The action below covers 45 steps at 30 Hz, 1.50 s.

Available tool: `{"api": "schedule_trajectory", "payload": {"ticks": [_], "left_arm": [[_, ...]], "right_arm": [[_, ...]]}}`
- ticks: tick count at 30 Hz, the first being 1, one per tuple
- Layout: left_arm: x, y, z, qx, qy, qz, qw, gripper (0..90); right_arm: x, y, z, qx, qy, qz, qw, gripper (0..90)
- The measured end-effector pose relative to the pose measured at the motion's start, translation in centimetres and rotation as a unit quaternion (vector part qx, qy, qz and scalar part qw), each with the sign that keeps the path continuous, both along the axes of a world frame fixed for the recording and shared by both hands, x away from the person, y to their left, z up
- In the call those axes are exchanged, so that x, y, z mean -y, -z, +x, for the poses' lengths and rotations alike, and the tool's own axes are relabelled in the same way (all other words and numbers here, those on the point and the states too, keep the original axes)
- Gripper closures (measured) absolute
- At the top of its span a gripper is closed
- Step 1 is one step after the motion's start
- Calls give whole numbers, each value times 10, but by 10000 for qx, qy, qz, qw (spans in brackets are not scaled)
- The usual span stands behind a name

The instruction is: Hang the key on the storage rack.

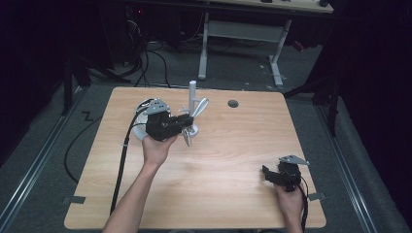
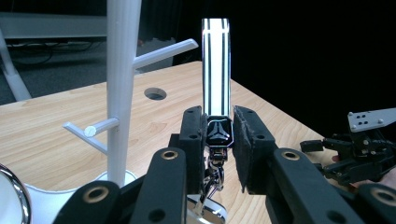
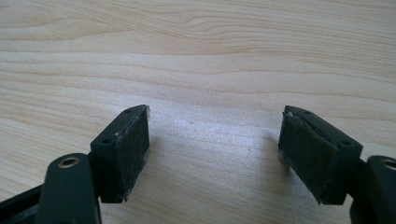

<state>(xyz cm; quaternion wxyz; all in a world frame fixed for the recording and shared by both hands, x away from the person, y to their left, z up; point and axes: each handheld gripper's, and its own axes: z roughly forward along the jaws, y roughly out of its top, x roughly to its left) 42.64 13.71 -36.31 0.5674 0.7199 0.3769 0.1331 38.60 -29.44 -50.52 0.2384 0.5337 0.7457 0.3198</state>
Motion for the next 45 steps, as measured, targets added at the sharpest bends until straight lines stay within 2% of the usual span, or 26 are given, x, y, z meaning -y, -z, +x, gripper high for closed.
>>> {"api": "schedule_trajectory", "payload": {"ticks": [9,22,45], "left_arm": [[-1,6,8,-94,-91,0,9999,743],[-2,16,15,-152,-345,113,9992,743],[8,35,28,-246,-603,612,9960,740]], "right_arm": [[0,0,0,0,-2,0,10000,247],[0,0,0,1,-4,-1,10000,246],[0,0,0,-6,3,5,10000,246]]}}
